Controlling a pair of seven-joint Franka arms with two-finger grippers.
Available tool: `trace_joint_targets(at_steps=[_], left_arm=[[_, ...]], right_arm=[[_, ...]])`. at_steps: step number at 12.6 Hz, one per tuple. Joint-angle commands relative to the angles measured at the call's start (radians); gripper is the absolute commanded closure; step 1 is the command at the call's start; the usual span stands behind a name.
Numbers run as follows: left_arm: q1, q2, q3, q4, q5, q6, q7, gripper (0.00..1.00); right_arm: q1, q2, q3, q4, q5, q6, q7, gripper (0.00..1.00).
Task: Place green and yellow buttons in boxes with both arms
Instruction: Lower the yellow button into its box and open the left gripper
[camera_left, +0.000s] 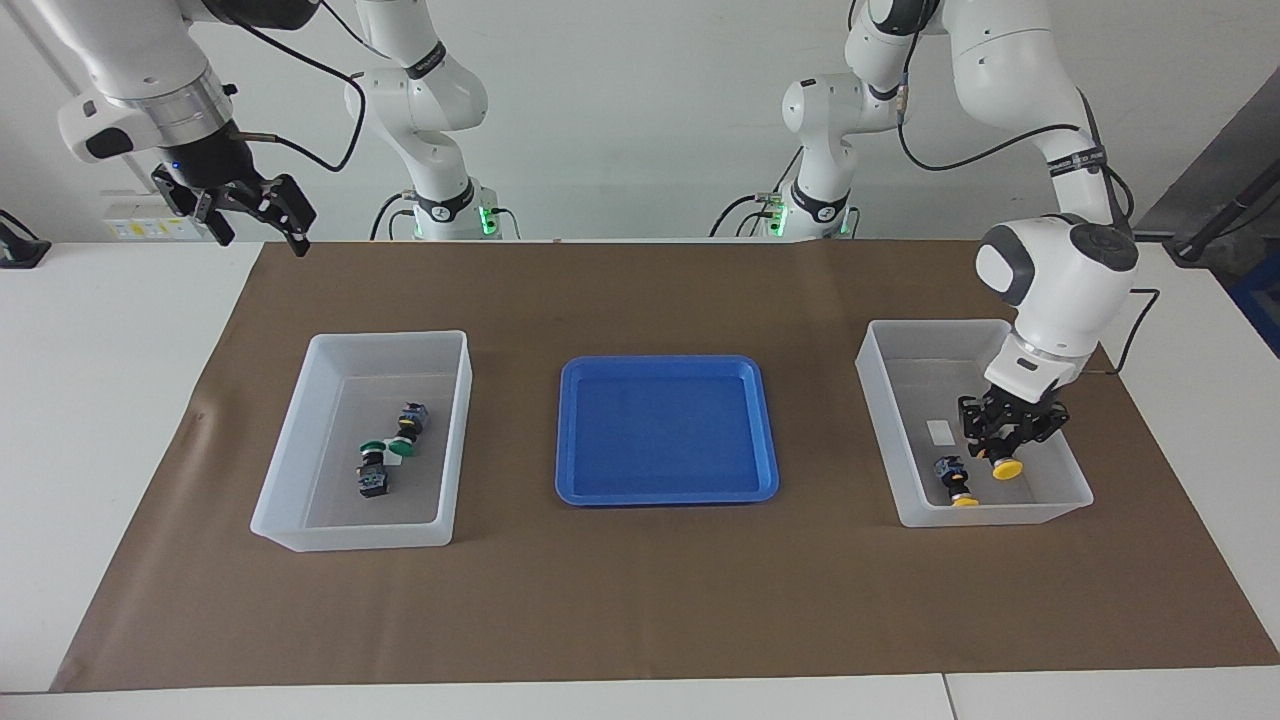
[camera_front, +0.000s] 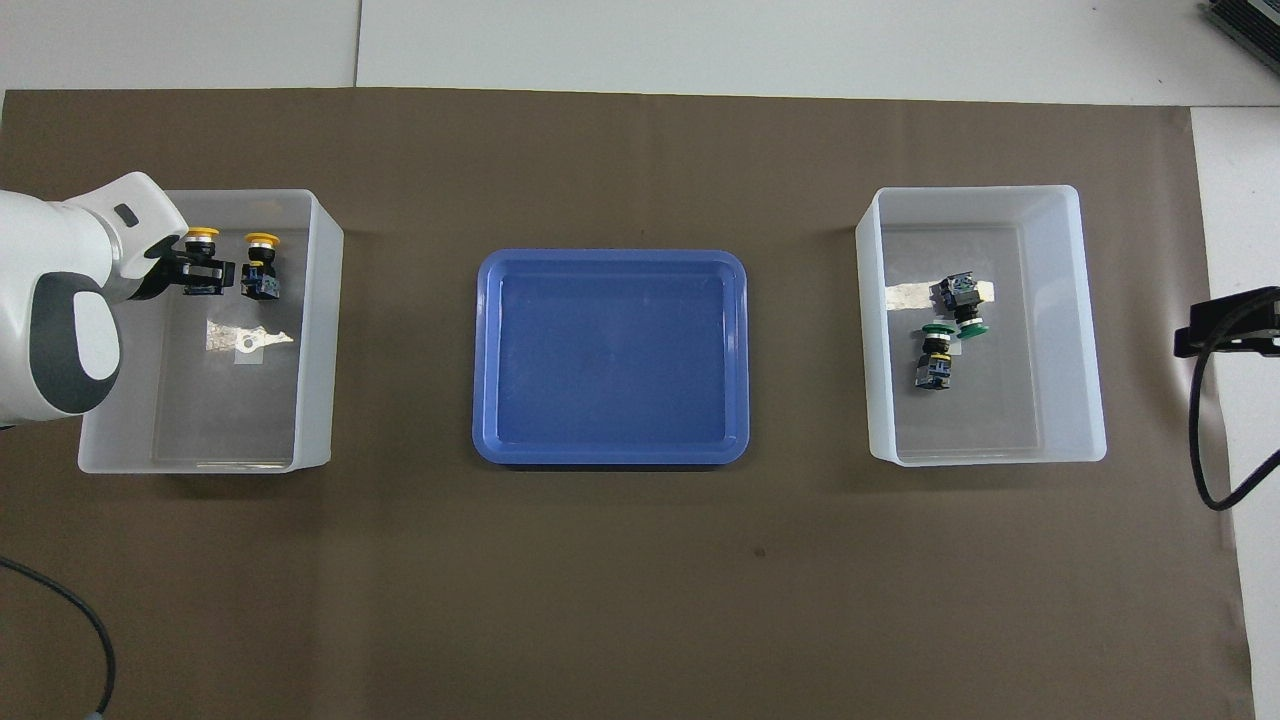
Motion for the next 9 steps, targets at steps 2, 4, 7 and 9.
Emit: trace_joint_targets(at_steps=[2, 4, 7, 9], left_arm=[[0.023, 0.063, -0.013, 0.036, -0.003, 0.037, 0.049, 1.00], [0.019, 0.064, -0.013, 0.036, -0.003, 0.038, 0.048, 0.53], [0.009, 0.064, -0.011, 0.039, 0.005, 0.038, 0.070, 0.11], [0.009, 0.061, -0.011, 0.043, 0.009, 0.038, 0.071, 0.00]], right_arm=[[-0.001, -0.017, 0.006, -0.035, 0.010, 0.028, -0.012, 0.00], [-0.001, -0.019, 0.008, -0.037, 0.008, 0.025, -0.021, 0.00], [0.000, -0.023, 0.011, -0.040, 0.008, 0.025, -0.023, 0.00], [0.000, -0.023, 0.014, -0.041, 0.008, 0.025, -0.021, 0.00]])
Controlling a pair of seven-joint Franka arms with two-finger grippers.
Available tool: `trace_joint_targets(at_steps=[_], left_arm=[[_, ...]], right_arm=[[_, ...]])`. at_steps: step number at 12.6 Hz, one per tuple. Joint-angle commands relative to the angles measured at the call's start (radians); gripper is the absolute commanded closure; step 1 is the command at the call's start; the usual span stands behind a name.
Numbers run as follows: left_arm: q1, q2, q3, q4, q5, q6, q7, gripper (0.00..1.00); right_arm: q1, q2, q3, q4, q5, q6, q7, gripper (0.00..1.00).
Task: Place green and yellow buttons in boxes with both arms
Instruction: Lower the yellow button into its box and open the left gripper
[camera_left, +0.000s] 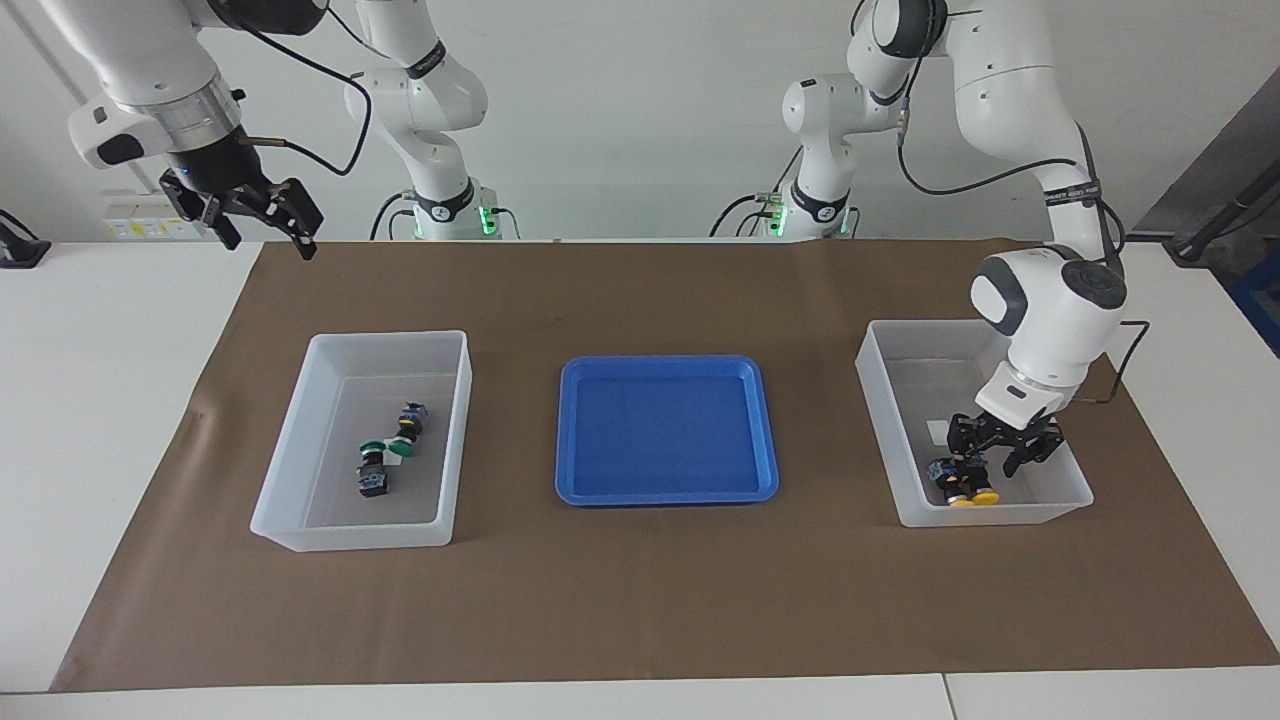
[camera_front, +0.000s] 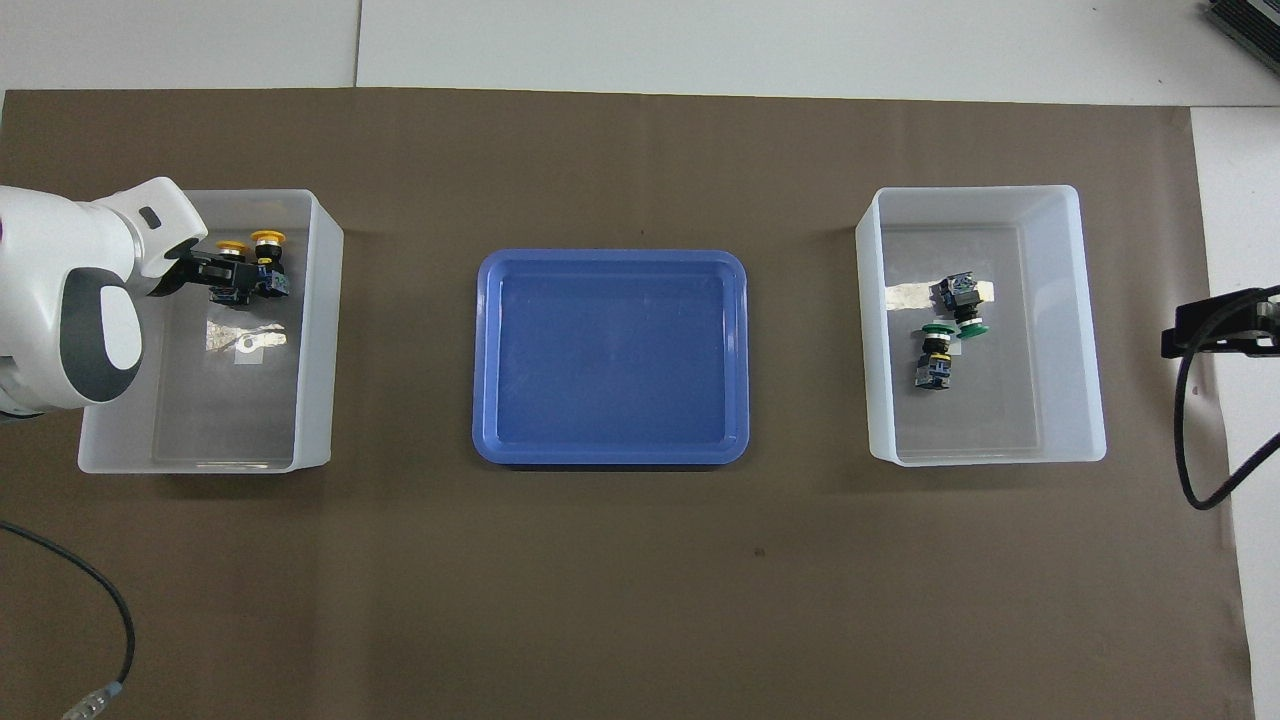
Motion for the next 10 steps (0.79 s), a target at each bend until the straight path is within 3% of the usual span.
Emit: trace_joint_targets(at_steps=[1, 3, 10], left_arm=[[0.002, 0.002, -0.001, 0.016, 0.009, 0.005, 0.015, 0.00], [0.002, -0.040, 0.000, 0.012, 0.009, -0.016, 0.019, 0.00], [-0.057, -0.321, -0.001, 0.007, 0.009, -0.335, -0.057, 0.00]], right_arm=[[-0.004, -0.023, 0.008, -0.031, 0.008, 0.017, -0.020, 0.00], [-0.004, -0.023, 0.007, -0.032, 0.008, 0.018, -0.022, 0.00], [-0.004, -0.023, 0.008, -0.032, 0.008, 0.020, -0.016, 0.00]])
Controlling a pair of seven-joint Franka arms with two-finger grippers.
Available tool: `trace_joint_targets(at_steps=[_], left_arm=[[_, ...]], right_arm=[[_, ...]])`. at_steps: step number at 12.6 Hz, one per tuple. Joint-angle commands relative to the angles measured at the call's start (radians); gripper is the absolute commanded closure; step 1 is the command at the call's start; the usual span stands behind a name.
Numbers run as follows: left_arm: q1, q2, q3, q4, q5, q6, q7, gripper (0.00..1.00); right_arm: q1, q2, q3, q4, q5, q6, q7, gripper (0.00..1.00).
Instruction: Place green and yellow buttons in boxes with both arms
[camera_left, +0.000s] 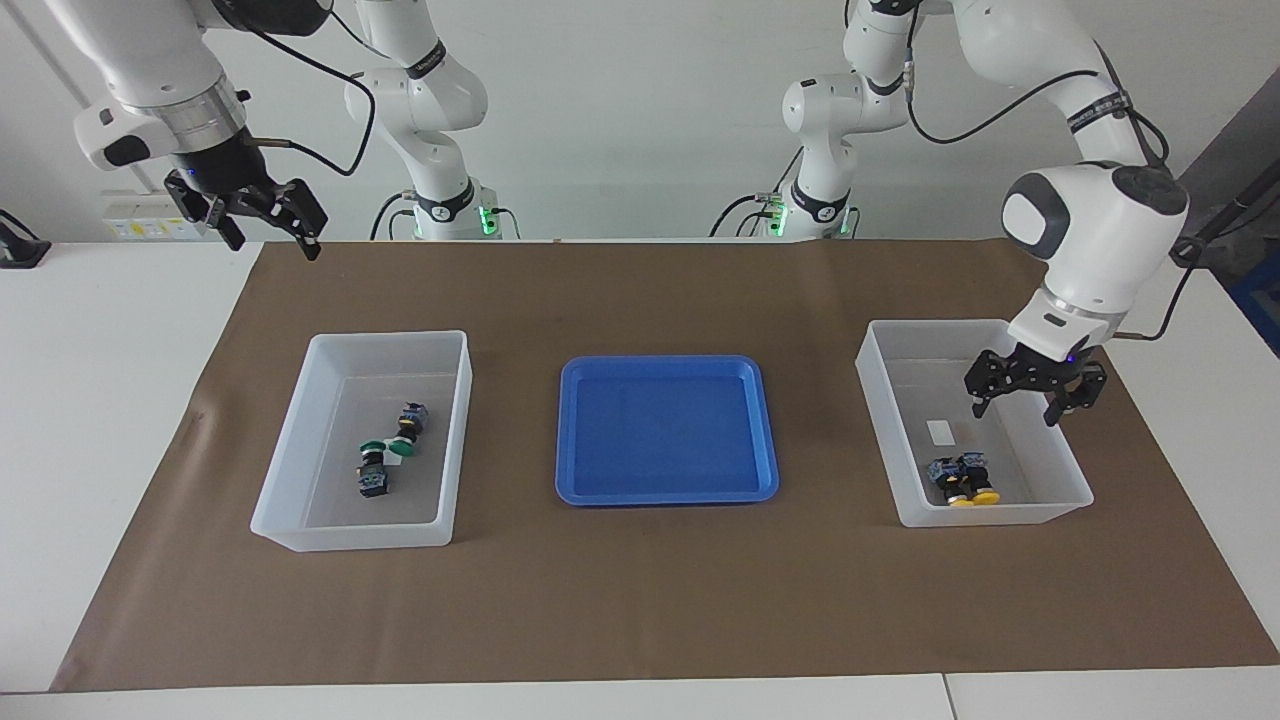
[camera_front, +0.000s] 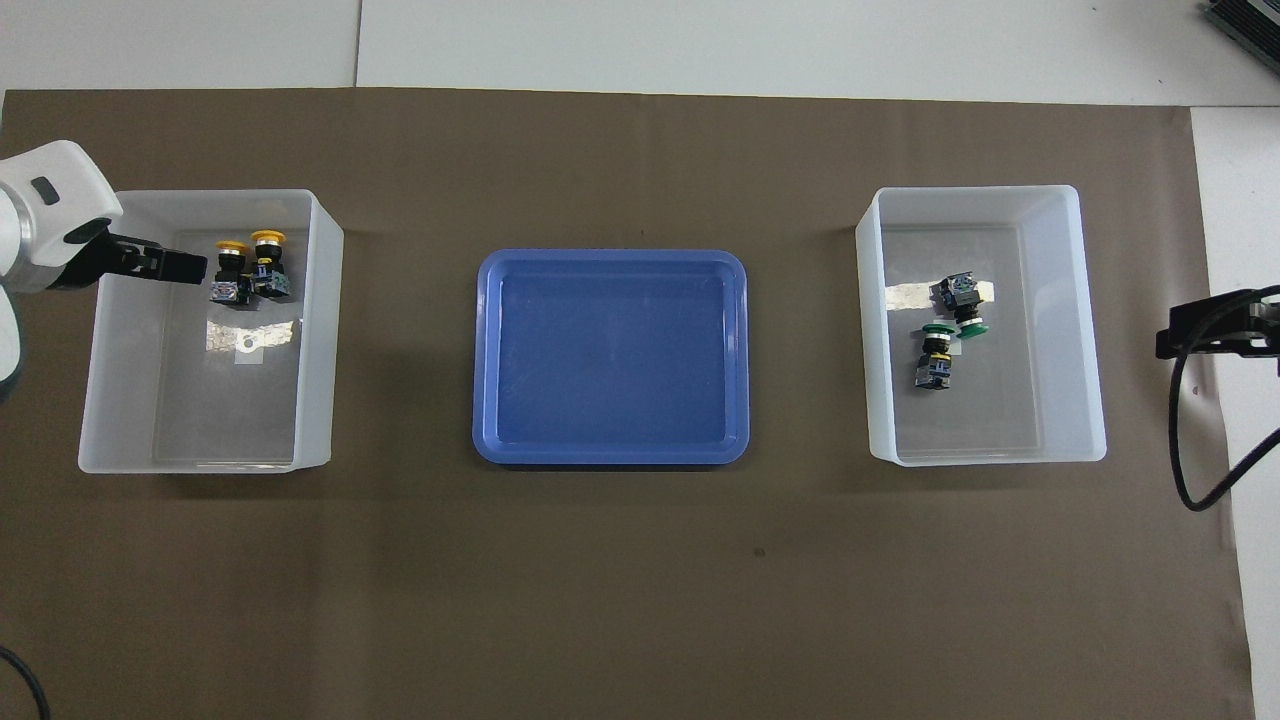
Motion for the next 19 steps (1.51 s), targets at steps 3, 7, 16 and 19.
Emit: trace_joint_targets(at_steps=[3, 7, 16, 19], left_arm=[[-0.092, -0.147, -0.003, -0.021, 0.009, -0.115, -0.187, 0.00], [-0.089, -0.212, -0.006, 0.061, 0.009, -0.322, -0.184, 0.00], [-0.073, -0.146, 0.000, 0.268, -0.005, -0.596, -0.191, 0.00], [-0.078, -0.143, 0.003, 0.272, -0.002, -0.617, -0.191, 0.00]], right_arm=[[-0.004, -0.023, 0.003, -0.030, 0.010, 0.018, -0.010, 0.00], [-0.009, -0.005, 0.003, 0.016, 0.028, -0.006, -0.005, 0.00], [0.004, 0.000, 0.005, 0.012, -0.005, 0.001, -0.010, 0.00], [0.010, 0.000, 0.005, 0.012, -0.004, 0.001, -0.004, 0.00]])
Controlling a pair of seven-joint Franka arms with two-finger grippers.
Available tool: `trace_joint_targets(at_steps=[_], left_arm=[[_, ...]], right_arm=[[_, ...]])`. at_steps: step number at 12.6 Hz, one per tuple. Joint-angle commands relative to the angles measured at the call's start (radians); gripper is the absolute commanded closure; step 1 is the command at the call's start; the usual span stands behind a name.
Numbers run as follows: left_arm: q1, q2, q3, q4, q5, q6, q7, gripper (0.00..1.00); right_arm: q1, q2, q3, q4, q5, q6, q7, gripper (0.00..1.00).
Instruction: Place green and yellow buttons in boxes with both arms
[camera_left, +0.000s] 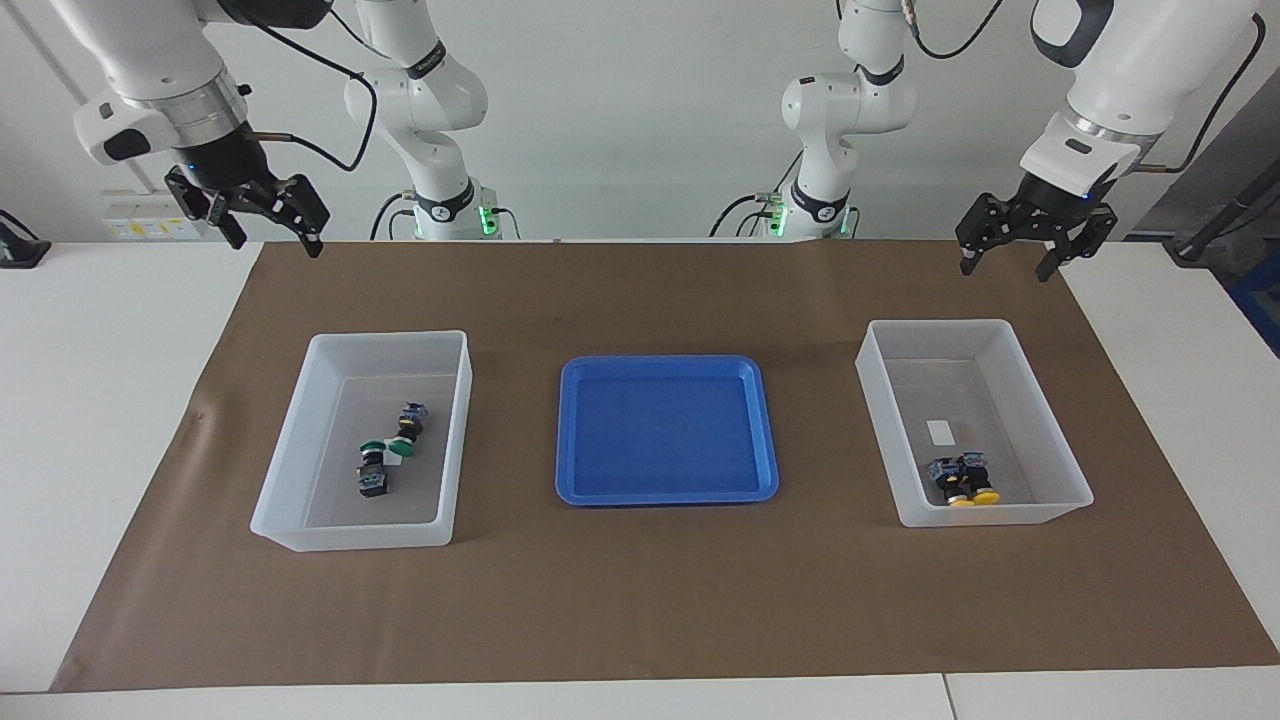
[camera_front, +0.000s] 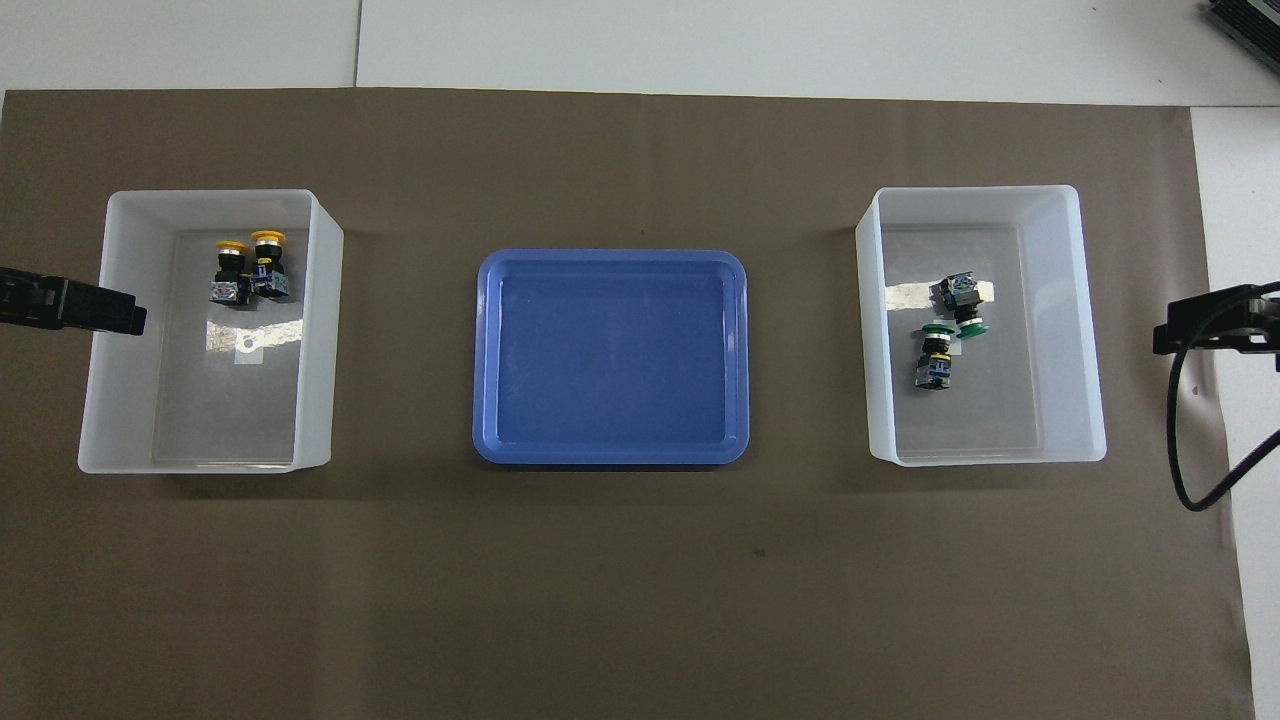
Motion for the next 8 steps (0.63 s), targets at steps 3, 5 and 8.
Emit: trace_joint_targets(at_steps=[3, 5, 8], left_arm=[[-0.004, 0.015, 0.001, 0.044, 0.012, -0.072, -0.017, 0.00], [-0.004, 0.004, -0.002, 0.035, 0.012, -0.076, -0.012, 0.00], [-0.007, -0.003, 0.000, 0.035, 0.012, -0.083, -0.067, 0.00]], right_arm=[[-0.001, -0.004, 0.004, -0.005, -0.010, 0.002, -0.003, 0.00], [-0.003, -0.004, 0.002, -0.006, -0.009, 0.002, -0.004, 0.00], [-0.001, -0.006, 0.002, -0.006, -0.009, 0.000, -0.004, 0.00]])
